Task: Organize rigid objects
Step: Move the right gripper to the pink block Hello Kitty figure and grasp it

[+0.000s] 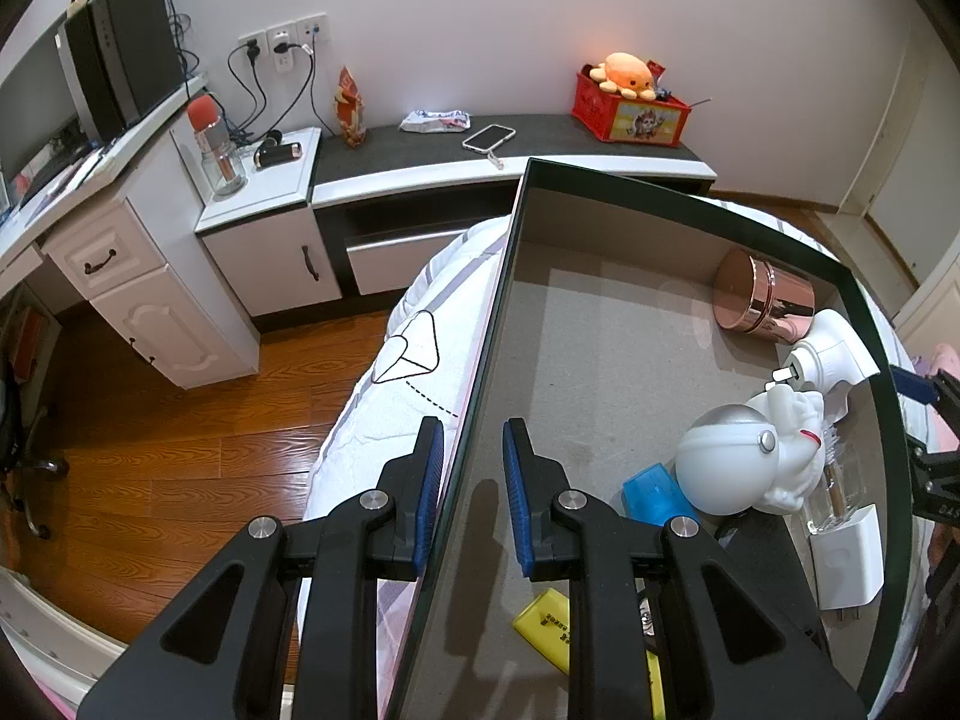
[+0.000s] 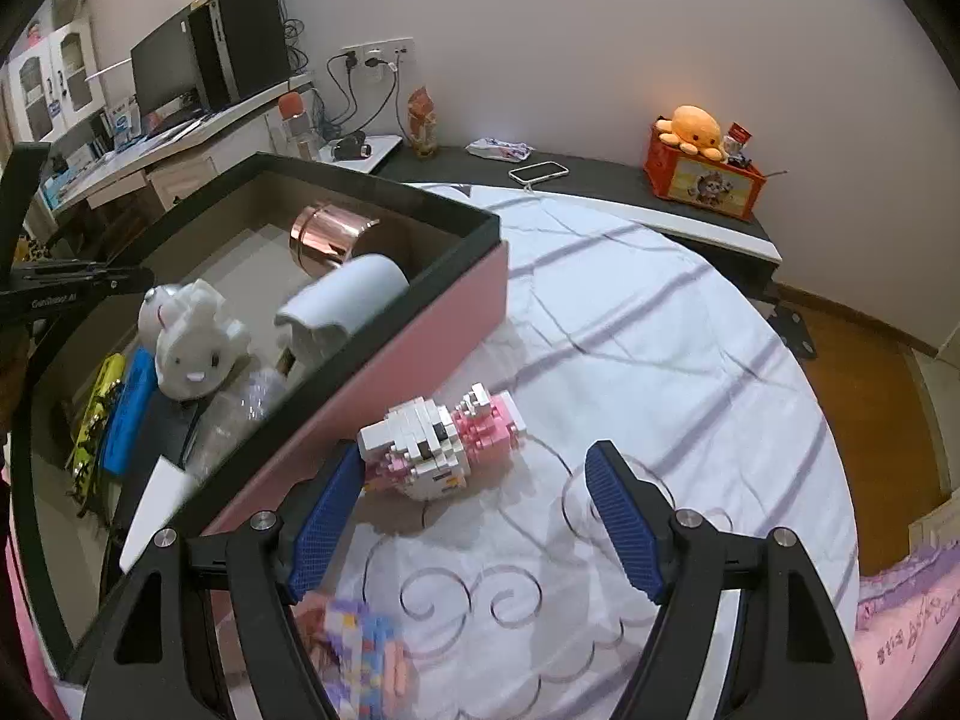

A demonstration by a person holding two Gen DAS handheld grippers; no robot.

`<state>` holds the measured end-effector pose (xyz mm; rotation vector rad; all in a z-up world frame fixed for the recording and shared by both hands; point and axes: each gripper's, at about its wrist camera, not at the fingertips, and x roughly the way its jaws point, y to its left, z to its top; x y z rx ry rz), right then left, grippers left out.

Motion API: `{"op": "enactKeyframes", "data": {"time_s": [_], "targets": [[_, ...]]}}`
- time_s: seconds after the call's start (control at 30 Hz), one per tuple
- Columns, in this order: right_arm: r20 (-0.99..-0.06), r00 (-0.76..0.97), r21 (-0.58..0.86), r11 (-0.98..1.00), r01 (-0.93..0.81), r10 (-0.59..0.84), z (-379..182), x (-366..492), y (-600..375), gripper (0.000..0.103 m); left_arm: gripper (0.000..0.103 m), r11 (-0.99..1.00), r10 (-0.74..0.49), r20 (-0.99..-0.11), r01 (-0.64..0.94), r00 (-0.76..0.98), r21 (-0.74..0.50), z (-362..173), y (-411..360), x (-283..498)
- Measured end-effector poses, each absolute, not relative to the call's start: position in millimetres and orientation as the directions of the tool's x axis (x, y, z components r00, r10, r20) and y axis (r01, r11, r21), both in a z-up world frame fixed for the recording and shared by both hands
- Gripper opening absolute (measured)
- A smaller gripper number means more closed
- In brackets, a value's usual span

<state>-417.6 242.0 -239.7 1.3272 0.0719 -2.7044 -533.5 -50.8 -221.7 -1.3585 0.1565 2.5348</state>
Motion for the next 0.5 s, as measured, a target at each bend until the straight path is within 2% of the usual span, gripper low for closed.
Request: {"op": "enactKeyframes", "data": {"time_s": [0.07,0.2,0.27,0.4,0.47,0.5], "targets": [[-0.79,-0.609,-0.015,-0.991,0.135,-0.071,-240.1,-420.5,239.8,0.077,0.019,-0.96,0.179,-0.829,-0.28,-0.529,-0.029,-221.2,-50.7,-533.3],[-0.791,-0.603,0.019,-0.989,0.149,-0.106,-241.1,-421.4,244.7,0.075,0.02,-0.959,0.181,-0.829,-0.282,-0.529,-0.03,-221.7,-50.7,-533.1],[-0.788,-0.598,0.059,-0.985,0.163,-0.147,-241.0,-421.2,246.2,0.057,0.021,-0.959,0.18,-0.829,-0.283,-0.53,-0.027,-221.7,-51.2,-532.4],[-0.788,-0.594,0.051,-0.98,0.193,-0.158,-239.5,-417.3,239.9,0.05,0.021,-0.959,0.181,-0.829,-0.283,-0.53,-0.028,-222.0,-52.2,-532.0],[-0.789,-0.587,0.071,-0.977,0.203,-0.179,-239.8,-416.3,240.1,0.036,0.021,-0.959,0.18,-0.828,-0.283,-0.53,-0.027,-222.0,-51.8,-532.0],[-0.791,-0.586,0.07,-0.977,0.203,-0.179,-240.1,-417.0,240.8,0.036,0.021,-0.959,0.181,-0.829,-0.283,-0.53,-0.028,-222.0,-51.8,-532.0]]}}
